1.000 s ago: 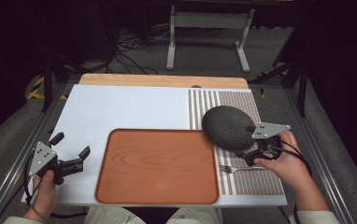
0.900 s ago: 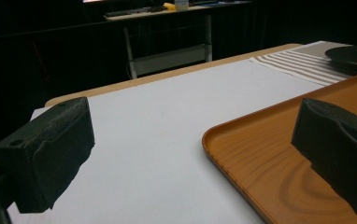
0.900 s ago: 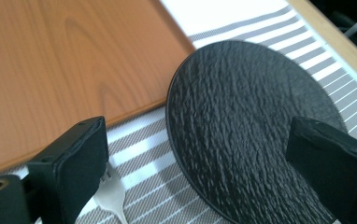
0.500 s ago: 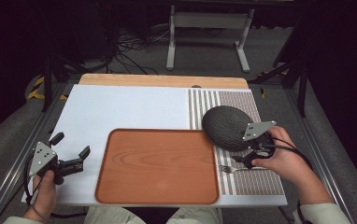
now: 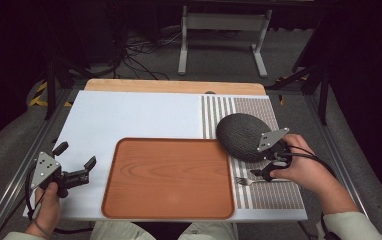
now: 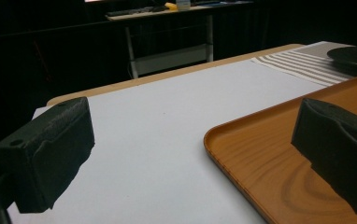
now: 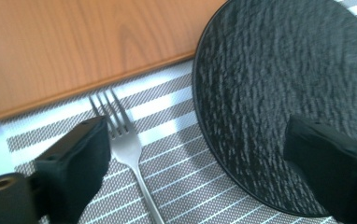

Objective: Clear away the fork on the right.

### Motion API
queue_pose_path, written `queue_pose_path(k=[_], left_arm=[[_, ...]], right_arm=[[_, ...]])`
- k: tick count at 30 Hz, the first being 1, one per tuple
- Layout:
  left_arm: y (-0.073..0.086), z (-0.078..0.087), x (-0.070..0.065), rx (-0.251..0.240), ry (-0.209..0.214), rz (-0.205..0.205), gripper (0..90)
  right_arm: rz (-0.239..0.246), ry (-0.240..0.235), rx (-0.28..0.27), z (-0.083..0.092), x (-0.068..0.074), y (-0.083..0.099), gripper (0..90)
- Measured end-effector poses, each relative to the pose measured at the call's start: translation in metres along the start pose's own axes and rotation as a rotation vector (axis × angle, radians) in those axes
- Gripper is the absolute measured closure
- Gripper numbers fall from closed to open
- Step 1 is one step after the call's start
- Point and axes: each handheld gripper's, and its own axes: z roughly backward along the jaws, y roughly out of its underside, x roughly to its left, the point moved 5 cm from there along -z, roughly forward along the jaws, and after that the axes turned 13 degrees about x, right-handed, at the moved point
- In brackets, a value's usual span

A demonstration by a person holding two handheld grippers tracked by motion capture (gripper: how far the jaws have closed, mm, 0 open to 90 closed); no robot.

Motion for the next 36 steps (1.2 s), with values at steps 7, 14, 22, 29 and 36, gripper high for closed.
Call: queue_pose_path(k=[7,14,22,29,36], left_arm=[[0.000,0.000,0.001,0.002,0.002,-0.007,0.1],[0.000,0.001,0.001,0.003,0.004,-0.006,0.1],[0.000,0.001,0.001,0.002,0.005,-0.006,0.1],[0.000,0.000,0.001,0.007,0.007,-0.006,0.1],[0.000,0.001,0.001,0.006,0.007,-0.005,0.1]], right_arm=[[0.089,-0.051,0.090,-0.010,0.002,0.002,23.1],[0.128,-0.087,0.179,-0.020,0.008,0.007,25.0],[0.199,-0.141,0.272,-0.033,0.013,0.012,30.3],[0.228,-0.171,0.344,-0.040,0.016,0.017,40.7],[0.293,-0.193,0.434,-0.042,0.018,0.020,53.1]])
